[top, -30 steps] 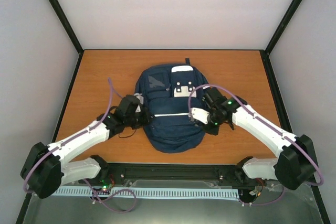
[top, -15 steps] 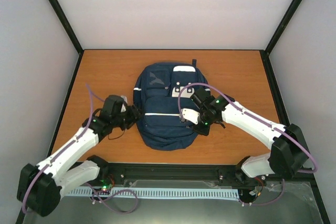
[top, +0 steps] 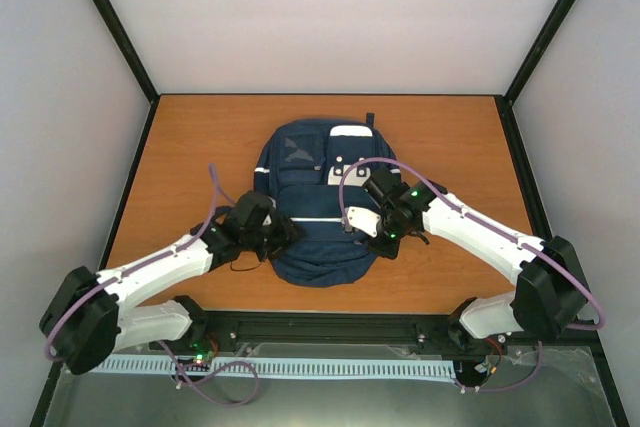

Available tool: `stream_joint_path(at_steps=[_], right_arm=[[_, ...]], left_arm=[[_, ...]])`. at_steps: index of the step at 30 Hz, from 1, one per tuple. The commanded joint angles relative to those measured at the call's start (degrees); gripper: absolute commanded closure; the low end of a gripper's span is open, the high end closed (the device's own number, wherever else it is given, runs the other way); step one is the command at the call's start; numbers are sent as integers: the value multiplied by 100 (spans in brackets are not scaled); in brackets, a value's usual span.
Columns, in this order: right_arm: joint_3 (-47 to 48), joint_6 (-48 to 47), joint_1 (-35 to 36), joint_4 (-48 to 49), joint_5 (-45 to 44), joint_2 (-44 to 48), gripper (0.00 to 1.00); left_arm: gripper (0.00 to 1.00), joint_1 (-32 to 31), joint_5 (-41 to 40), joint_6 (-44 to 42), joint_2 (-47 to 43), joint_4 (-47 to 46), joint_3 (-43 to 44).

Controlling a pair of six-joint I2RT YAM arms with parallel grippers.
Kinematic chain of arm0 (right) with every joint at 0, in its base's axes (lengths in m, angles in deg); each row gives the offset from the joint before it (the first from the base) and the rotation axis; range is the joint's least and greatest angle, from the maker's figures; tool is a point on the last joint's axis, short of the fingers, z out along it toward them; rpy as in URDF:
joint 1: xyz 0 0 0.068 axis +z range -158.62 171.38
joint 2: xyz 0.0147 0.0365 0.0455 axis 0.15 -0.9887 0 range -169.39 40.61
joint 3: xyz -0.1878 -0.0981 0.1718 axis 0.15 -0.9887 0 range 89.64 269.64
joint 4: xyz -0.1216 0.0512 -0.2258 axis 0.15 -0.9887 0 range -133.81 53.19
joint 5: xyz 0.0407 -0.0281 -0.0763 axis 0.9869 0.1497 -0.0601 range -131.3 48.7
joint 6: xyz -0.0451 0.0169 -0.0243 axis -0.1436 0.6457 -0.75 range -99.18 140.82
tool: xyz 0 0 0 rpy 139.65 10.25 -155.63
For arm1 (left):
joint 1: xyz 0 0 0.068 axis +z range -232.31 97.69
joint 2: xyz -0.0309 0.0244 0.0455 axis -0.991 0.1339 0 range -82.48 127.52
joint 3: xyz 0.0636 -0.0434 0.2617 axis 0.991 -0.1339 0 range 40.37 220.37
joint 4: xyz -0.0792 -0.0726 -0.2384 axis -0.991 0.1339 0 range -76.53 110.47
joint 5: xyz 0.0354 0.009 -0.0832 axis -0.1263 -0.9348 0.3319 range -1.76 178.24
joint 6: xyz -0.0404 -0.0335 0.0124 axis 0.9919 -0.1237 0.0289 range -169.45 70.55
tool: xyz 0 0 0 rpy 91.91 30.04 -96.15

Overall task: Pack the student bag
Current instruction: Zip the student bag at the center of the board.

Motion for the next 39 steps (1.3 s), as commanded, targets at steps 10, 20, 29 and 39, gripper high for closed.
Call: stream_joint_path(at_steps=[10,20,29,39], right_arm=[[-237,-28,42,-99,-108,310,97],[-458,-454,-557,2,-479,446,97],[-419,-959,-1515,374,-419,101,97],[-486,-778,-1742,1090,-321,-81,97]], left_arm=[[73,-220,-944,132,247,-301,297],[99,-216,-1164,11,126,-219,150],[99,-217,-1189,-124,77,-205,53],[99,-220,-1105,-271,114,-284,-1]])
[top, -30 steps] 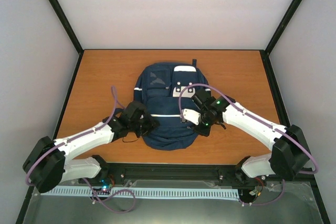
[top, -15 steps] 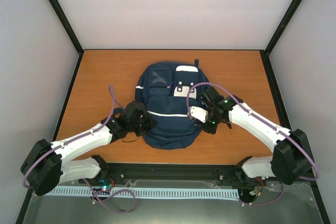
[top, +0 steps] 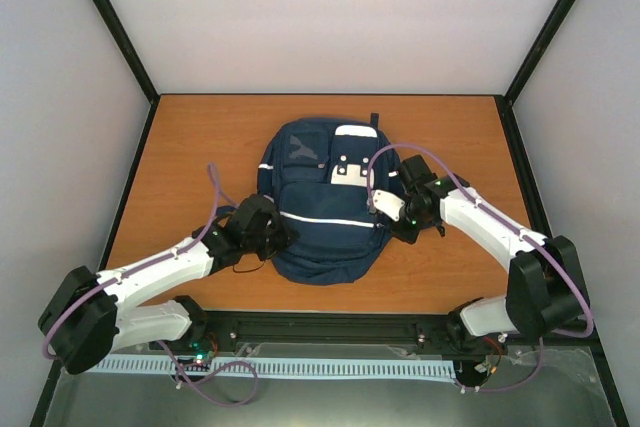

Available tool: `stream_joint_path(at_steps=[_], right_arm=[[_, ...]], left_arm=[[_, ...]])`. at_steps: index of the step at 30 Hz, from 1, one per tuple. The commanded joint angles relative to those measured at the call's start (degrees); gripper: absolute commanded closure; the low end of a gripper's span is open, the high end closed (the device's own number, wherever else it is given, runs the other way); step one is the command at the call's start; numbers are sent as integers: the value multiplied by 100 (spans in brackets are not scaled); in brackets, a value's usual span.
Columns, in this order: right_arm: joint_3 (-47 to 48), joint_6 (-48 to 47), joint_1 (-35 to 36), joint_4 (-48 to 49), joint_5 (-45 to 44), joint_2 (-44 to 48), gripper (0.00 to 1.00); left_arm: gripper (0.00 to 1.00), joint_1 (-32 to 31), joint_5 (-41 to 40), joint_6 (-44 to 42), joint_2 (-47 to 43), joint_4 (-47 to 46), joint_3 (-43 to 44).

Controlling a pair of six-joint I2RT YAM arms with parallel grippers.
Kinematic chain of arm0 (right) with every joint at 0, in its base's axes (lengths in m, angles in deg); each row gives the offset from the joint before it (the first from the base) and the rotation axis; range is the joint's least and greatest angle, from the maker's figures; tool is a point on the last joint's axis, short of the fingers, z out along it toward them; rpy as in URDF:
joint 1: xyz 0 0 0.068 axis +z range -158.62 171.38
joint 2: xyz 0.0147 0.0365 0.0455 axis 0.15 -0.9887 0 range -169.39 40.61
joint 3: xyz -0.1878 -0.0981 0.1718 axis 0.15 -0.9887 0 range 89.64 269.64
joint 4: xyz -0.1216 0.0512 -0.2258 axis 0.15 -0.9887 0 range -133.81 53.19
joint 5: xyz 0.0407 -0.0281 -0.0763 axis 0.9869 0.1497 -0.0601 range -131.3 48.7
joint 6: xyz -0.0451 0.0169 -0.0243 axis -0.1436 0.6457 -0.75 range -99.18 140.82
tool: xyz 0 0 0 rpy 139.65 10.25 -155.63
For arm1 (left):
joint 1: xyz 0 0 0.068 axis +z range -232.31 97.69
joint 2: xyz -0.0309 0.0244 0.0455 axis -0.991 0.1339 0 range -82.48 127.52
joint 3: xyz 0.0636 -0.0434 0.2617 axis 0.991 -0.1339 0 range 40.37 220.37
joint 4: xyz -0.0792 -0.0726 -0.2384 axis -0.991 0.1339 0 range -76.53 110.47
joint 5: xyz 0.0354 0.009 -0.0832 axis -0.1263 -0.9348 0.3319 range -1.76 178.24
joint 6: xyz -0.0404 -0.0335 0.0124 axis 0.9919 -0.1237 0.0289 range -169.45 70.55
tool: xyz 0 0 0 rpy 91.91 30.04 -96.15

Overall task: Pack the student bag
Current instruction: Zip the student bag at the center of the board, then reset both arms

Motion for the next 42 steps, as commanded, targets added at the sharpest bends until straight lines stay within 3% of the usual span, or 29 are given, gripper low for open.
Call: stream_joint_path(at_steps=[1,4,7,12,16,17,18,19,22,27,31,38,42], right_arm=[[-46,83,-190,484,-199,-4,97],[-46,136,-387,668,-147,11,94],[-58,165,-549,753,-80,75,84],[-41,187,-780,726,97,504,56],[16,391,-904,786,95,1049,32],[55,433,-908,801,78,1138,24],[101,566,-919,818,35,1202,7],[163,732,-922,821,-60,1245,1],[524,1327,-919,608,-321,1197,0],[971,1363,-913,135,-18,1149,0],[1061,1616,-917,495,402,1404,0],[244,2764,-924,2006,202,2265,0],[-432,3168,-930,2592,187,2524,0]], left_arm=[[99,7,-292,-400,-15,53,92],[96,7,-312,-606,17,232,246],[78,7,-275,-895,-17,372,414],[39,12,-612,-1691,-199,1166,1098],[19,48,-1184,-2611,-208,2308,1944],[13,72,-1342,-2825,-167,2556,2206],[8,110,-1527,-3014,-120,2765,2426],[3,143,-1690,-3188,-75,2984,2678],[0,301,-1972,-3570,92,3457,3355],[0,583,-2563,-3920,334,3955,4171],[0,649,-3200,-4228,609,4337,4632],[0,720,-3792,-5392,7,2870,3427],[0,814,-3996,-5256,45,2646,2986]])
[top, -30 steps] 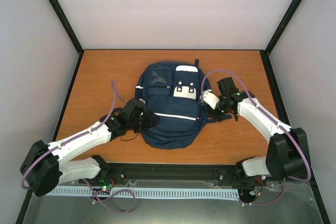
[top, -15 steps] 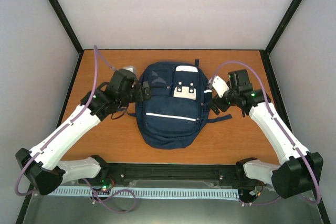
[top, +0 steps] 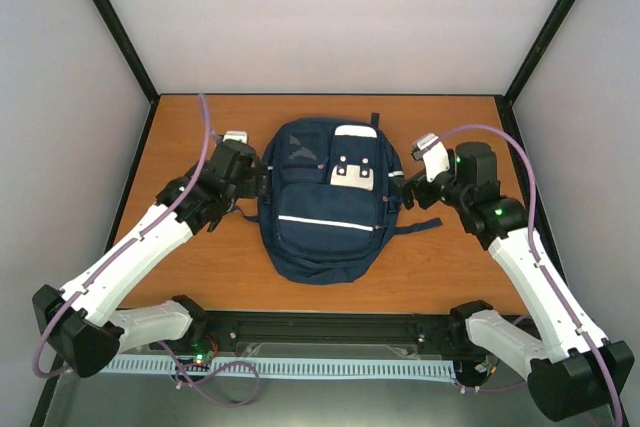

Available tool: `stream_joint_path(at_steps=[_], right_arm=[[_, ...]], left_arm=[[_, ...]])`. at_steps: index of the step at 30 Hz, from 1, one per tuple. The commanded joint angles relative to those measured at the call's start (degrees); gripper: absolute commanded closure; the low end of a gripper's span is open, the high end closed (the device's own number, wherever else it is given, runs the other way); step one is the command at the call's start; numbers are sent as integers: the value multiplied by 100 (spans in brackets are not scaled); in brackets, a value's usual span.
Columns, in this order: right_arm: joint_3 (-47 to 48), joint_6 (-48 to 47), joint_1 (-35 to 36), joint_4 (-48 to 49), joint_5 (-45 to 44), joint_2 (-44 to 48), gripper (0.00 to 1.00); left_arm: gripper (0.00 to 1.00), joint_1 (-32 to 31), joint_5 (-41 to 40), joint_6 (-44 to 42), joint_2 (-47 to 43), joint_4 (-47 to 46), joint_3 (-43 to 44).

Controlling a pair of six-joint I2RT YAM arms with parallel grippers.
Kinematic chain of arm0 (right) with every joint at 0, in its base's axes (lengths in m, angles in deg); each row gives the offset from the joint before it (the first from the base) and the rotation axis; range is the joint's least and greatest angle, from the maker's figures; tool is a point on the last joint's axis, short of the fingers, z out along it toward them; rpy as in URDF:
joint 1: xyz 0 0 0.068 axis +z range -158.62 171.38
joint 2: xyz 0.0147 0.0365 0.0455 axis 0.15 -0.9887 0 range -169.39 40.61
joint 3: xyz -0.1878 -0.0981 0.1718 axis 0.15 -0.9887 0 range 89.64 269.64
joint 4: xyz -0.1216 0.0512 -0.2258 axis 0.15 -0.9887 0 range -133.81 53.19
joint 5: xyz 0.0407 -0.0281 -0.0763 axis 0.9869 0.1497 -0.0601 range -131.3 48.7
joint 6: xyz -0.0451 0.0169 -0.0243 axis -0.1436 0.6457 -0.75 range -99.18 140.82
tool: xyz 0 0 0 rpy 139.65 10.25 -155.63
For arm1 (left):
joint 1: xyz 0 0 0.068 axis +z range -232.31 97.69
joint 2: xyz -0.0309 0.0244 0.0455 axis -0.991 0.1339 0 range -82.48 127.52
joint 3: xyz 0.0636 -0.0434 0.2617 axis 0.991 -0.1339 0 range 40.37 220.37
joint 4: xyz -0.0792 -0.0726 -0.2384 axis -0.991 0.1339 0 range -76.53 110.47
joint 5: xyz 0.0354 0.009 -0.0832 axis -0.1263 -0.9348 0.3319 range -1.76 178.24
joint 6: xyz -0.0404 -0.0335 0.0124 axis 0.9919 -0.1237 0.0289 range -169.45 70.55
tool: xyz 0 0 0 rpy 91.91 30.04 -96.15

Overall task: Pack the student bag
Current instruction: Reset both arms

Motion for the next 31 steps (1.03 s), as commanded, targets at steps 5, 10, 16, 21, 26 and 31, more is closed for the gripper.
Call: stream_joint_path(at_steps=[5,10,16,21,26,31], right_arm=[[-1259,1060,-179,1403,-390,421,0],[-1233,1814,-175,1608,-1577,648,0],[-1217,1791,-334,1594,-1368,693,0],[-1121,1752,-329,1536,-1462,862,0],[-1220,1736,-333,1672,-1821,1073,0],[-1107,1699,-334,1511,-1454,904,0]], left_arm=[[0,167,-724,-234,-32,-496,-344],[0,172,-836,-334,-218,-639,-553],[0,172,-749,-457,-215,-660,-540],[0,172,-753,-467,-283,-727,-584],[0,172,-129,-749,-222,-788,-587],[0,172,-95,-787,-134,-720,-536]])
